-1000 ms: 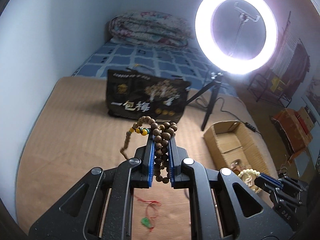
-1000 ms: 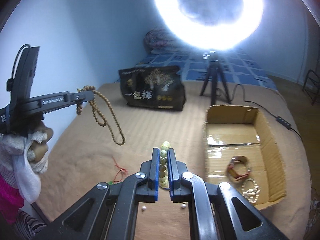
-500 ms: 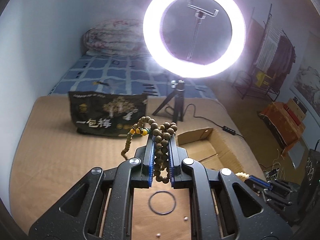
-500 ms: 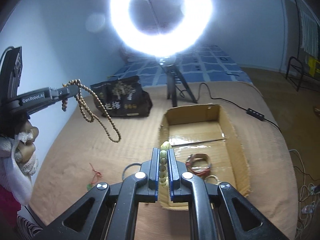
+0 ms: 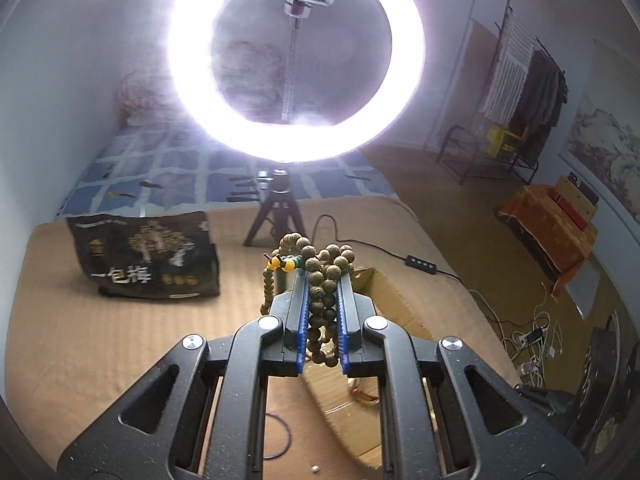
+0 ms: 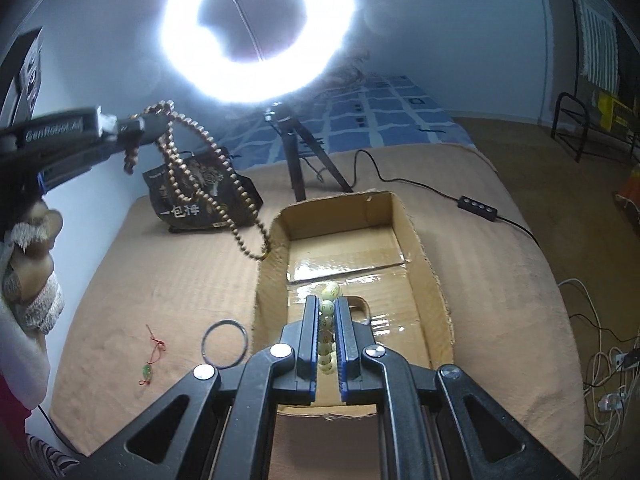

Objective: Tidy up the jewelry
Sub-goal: 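Lift and carry the mala and the jade bracelet in both tools over the box, then open the left tool over the box while the right tool opens, releasing the bracelet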

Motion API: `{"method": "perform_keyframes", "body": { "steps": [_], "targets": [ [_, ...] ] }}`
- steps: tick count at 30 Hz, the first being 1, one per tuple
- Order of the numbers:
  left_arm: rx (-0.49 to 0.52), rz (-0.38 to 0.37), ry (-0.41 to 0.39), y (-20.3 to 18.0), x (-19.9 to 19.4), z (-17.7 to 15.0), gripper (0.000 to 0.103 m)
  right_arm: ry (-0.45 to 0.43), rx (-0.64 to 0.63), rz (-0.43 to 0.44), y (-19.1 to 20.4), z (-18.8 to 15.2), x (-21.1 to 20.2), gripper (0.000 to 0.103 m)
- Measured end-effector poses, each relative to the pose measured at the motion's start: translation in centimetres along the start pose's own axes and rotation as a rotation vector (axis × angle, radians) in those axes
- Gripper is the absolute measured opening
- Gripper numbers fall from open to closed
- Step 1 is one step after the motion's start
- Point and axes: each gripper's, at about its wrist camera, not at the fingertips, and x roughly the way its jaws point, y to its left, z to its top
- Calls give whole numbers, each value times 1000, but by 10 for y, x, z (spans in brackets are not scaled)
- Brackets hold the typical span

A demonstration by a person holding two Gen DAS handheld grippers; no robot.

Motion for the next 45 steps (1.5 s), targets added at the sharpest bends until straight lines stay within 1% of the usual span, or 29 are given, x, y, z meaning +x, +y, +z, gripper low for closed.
{"method": "perform_keyframes", "body": {
  "steps": [5, 11, 14, 22, 29, 30, 31, 32, 33, 34, 35, 36, 37, 41, 43, 45],
  "targets": [
    [26, -13, 24, -19, 24, 1, 10, 21, 14, -12, -11, -3, 8, 5],
    [38, -15, 69, -32, 53, -9, 10, 45, 36, -15, -23, -7, 18, 5],
    [35, -17, 103, -33, 70, -17, 10, 58, 46, -13, -28, -9, 24, 5],
    [40, 10, 184, -31, 107, -38, 10, 96, 64, -17, -38, -13, 40, 5],
    [46, 20, 234, -28, 122, -48, 10, 127, 59, -22, -38, -17, 52, 7],
    [47, 21, 241, -28, 123, -48, 10, 127, 60, -24, -38, -17, 53, 10],
    [46, 20, 247, -27, 124, -48, 12, 127, 61, -27, -38, -17, 54, 20],
    [45, 17, 255, -26, 126, -49, 25, 123, 64, -30, -38, -17, 53, 26],
    [41, 10, 259, -26, 126, -49, 32, 120, 66, -31, -38, -17, 54, 34],
    [41, 4, 256, -25, 125, -49, 41, 117, 68, -31, -38, -16, 54, 39],
    [44, 4, 252, -26, 124, -49, 45, 118, 69, -33, -38, -16, 54, 45],
    [49, 9, 249, -26, 122, -48, 45, 119, 69, -38, -38, -16, 54, 59],
    [55, 14, 247, -27, 121, -48, 45, 114, 70, -46, -37, -16, 54, 68],
    [52, 18, 238, -24, 114, -47, 45, 95, 76, -55, -36, -14, 51, 73],
    [50, 22, 233, -22, 108, -48, 45, 86, 80, -56, -35, -13, 50, 79],
    [53, 27, 227, -19, 102, -49, 45, 80, 80, -59, -33, -12, 48, 80]
  ]
}}
